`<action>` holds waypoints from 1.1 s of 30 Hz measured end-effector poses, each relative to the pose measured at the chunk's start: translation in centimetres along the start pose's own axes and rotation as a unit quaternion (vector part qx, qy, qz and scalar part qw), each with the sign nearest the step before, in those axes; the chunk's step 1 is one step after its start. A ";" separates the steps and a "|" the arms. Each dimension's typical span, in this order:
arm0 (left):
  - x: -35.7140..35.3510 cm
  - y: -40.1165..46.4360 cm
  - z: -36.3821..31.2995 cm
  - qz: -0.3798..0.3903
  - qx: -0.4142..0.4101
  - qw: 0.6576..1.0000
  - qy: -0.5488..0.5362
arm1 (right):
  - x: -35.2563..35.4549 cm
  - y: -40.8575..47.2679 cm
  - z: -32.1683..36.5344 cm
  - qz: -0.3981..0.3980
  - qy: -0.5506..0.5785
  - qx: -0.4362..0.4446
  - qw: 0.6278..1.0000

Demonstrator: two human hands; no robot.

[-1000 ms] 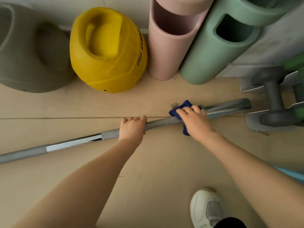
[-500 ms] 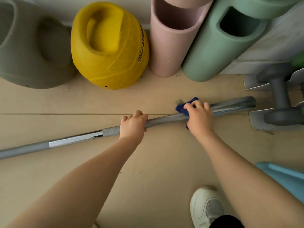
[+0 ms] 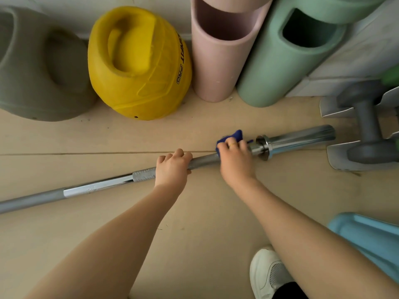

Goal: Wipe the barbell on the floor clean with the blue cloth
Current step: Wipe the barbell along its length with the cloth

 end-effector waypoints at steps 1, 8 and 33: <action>0.0 0.1 0.0 0.002 -0.004 1.000 0.005 | -0.2 0.1 1.5 0.001 -0.009 0.042 0.999; 0.3 0.9 0.2 0.004 -0.009 1.000 -0.003 | 0.7 0.8 -3.7 0.004 -0.016 -0.040 0.999; 1.2 2.9 1.0 0.032 0.021 0.999 -0.010 | 1.6 0.4 -4.4 -0.077 -0.018 -0.065 0.995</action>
Point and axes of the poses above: each hand's wrist, its own y-axis towards the middle knuckle, its own x-axis out of the back of the hand, z = x × y, the point moved 10 cm from there along y, towards the middle knuckle, and after that the axes turned 11 degrees about x, right-handed, at the moved point
